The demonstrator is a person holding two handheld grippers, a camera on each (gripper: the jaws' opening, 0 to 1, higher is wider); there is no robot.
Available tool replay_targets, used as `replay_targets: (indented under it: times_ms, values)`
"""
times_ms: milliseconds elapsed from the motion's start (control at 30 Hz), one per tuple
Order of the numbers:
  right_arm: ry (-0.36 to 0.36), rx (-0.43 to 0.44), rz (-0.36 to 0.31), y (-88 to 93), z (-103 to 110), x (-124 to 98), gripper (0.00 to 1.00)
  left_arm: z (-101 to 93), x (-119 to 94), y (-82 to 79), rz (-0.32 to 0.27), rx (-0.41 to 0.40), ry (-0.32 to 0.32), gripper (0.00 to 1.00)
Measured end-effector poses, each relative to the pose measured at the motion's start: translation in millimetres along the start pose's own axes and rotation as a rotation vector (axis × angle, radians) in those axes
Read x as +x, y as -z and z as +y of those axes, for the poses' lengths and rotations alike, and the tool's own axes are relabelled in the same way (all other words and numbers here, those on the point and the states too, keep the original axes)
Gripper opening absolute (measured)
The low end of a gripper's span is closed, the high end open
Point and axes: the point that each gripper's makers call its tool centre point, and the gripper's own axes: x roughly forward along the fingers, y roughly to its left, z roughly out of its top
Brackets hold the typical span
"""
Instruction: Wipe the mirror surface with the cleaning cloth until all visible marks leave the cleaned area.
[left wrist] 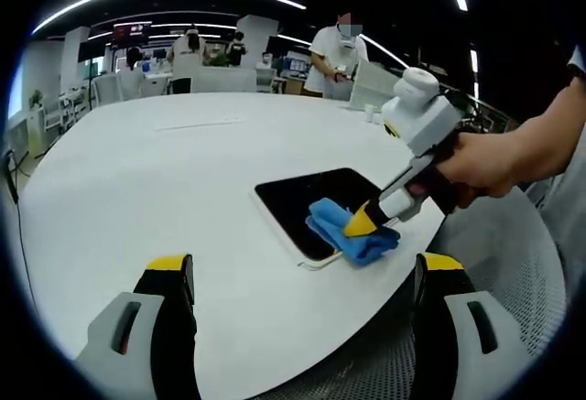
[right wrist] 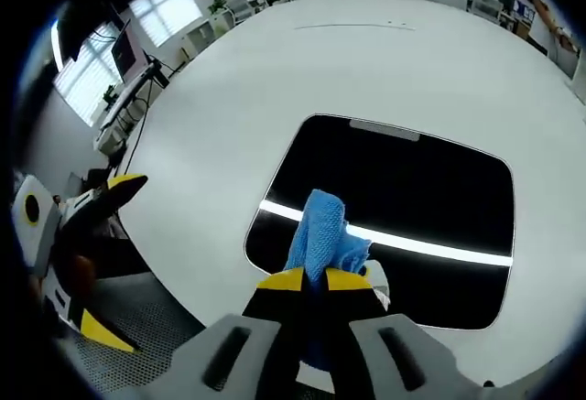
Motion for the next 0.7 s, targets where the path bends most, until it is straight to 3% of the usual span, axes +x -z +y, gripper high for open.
replay_targets:
  times_ms: [700]
  values:
    - [-0.006, -0.092, 0.005, 2.1, -0.6, -1.4, 0.0, 0.5, 0.1, 0.9, 0.007, 0.004, -0.006, 0.99]
